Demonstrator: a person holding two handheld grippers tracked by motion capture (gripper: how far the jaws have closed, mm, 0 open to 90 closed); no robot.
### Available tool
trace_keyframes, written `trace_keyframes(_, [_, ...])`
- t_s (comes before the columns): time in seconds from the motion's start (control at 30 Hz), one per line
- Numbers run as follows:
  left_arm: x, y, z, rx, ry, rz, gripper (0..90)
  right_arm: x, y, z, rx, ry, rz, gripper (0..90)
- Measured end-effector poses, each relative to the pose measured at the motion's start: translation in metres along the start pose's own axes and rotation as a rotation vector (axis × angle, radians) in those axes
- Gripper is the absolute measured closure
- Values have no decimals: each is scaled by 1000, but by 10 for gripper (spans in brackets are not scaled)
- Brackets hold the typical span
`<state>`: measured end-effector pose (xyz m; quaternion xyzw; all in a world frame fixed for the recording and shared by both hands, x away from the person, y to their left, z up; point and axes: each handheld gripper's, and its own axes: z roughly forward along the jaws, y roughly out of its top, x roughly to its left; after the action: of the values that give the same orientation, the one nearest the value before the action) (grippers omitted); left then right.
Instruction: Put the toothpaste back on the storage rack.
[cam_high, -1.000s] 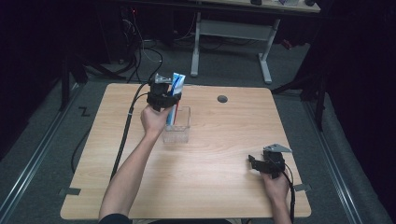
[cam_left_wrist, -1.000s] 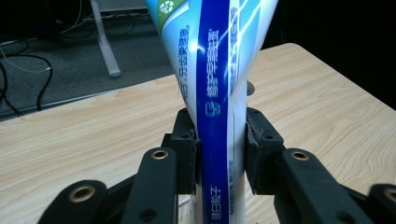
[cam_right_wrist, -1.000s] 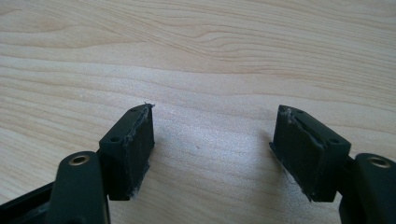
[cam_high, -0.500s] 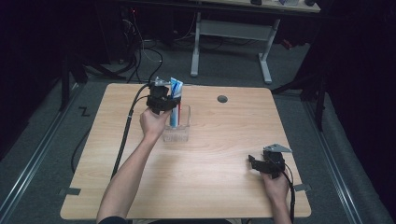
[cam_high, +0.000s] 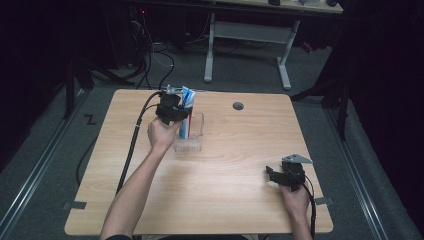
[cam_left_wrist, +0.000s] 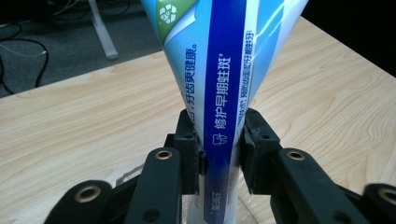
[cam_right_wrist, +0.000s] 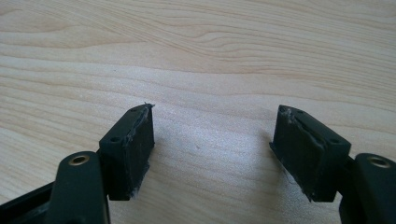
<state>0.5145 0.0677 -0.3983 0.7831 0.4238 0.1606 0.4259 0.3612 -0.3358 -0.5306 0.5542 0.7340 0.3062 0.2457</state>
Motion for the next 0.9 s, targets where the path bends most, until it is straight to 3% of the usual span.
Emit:
trace_keyframes(0.47, [9, -13, -3, 9, -4, -48, 706, 0, 0, 0, 1, 0, 2, 294])
trace_keyframes(0.9, [10, -22, 2, 31, 25, -50, 693, 0, 0, 0, 1, 0, 2, 294])
